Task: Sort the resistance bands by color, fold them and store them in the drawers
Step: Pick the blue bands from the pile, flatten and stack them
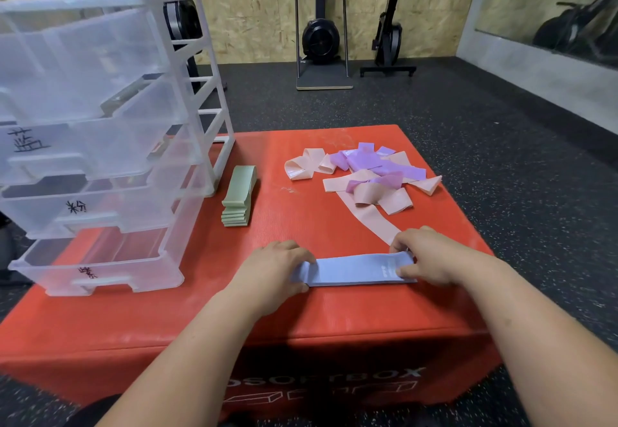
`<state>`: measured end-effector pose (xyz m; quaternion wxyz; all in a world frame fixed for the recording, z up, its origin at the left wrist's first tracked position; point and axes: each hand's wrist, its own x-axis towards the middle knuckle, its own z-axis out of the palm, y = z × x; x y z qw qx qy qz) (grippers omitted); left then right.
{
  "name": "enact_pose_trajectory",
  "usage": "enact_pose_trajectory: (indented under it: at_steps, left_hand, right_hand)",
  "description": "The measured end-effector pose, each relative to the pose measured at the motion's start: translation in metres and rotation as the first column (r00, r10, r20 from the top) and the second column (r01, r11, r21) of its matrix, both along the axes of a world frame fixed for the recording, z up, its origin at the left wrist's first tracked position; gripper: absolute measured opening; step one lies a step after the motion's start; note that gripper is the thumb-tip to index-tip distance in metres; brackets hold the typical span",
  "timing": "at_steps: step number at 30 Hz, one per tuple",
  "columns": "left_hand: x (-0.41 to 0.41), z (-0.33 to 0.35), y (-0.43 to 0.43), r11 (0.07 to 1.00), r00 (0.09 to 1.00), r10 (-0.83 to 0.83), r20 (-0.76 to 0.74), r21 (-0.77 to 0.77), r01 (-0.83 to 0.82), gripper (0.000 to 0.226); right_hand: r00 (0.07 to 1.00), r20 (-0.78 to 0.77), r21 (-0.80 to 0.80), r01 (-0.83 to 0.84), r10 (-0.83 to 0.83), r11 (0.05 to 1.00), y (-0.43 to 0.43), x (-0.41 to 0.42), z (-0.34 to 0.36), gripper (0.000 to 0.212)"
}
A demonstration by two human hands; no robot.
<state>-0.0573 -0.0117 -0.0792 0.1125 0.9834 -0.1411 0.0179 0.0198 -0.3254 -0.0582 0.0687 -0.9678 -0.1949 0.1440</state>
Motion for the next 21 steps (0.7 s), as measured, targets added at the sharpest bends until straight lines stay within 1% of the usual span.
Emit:
enact_pose_trajectory:
  at_steps: [2, 5, 7, 9, 11, 12, 15, 17, 19, 20, 21]
  left_hand:
    - [0.001, 0.0, 0.0, 1.0, 1.0, -0.003, -0.008, -0.004, 0.003, 0.044]
    - [0.003, -0.003, 0.002, 1.0, 1.0, -0.019, -0.022, -0.015, 0.018, 0.044]
    - [0.004, -0.005, 0.001, 0.999, 0.999, -0.034, -0.017, -0.029, 0.034, 0.048]
    - [0.004, -0.004, -0.006, 0.998, 0.999, -0.042, 0.008, -0.056, 0.042, 0.056]
    - [0.002, -0.003, -0.02, 0.986, 0.996, -0.065, 0.064, -0.151, 0.074, 0.053]
    - [0.0, 0.0, -0.029, 0.967, 0.994, -0.075, 0.077, -0.239, 0.092, 0.048]
    - [-0.011, 0.01, -0.06, 0.849, 0.997, -0.079, 0.024, -0.522, 0.08, 0.037]
    - [-0.014, 0.016, -0.077, 0.755, 0.994, -0.061, -0.093, -0.656, -0.015, 0.034]
    - [-0.014, 0.019, -0.088, 0.61, 0.973, -0.044, -0.225, -0.778, -0.152, 0.029]
    - [-0.013, 0.02, -0.091, 0.536, 0.966, -0.022, -0.259, -0.818, -0.208, 0.031]
    - [-0.011, 0.019, -0.092, 0.482, 0.96, 0.005, -0.279, -0.841, -0.247, 0.036]
  right_hand:
    - [1.0, -0.015, 0.087, 0.025, -0.024, 0.996, -0.001, -0.004, 0.003, 0.03]
    - [0.995, -0.039, 0.294, 0.102, -0.095, 0.95, -0.005, -0.008, 0.005, 0.028]
    - [0.988, -0.063, 0.424, 0.157, -0.144, 0.892, -0.007, -0.01, 0.005, 0.03]
    - [0.974, -0.146, 0.555, 0.226, -0.173, 0.8, -0.007, -0.013, 0.007, 0.036]
    - [0.957, -0.237, 0.646, 0.282, -0.164, 0.709, -0.004, -0.017, 0.009, 0.041]
    - [0.957, -0.24, 0.667, 0.285, -0.163, 0.689, -0.001, -0.018, 0.01, 0.043]
    - [0.961, -0.211, 0.724, 0.276, -0.178, 0.632, 0.009, -0.024, 0.014, 0.046]
    - [0.962, -0.206, 0.781, 0.272, -0.179, 0.563, 0.02, -0.03, 0.017, 0.049]
    - [0.961, -0.221, 0.833, 0.274, -0.164, 0.482, 0.029, -0.035, 0.015, 0.052]
    - [0.961, -0.233, 0.847, 0.277, -0.151, 0.454, 0.033, -0.037, 0.013, 0.054]
    - [0.962, -0.238, 0.854, 0.273, -0.134, 0.443, 0.035, -0.04, 0.012, 0.054]
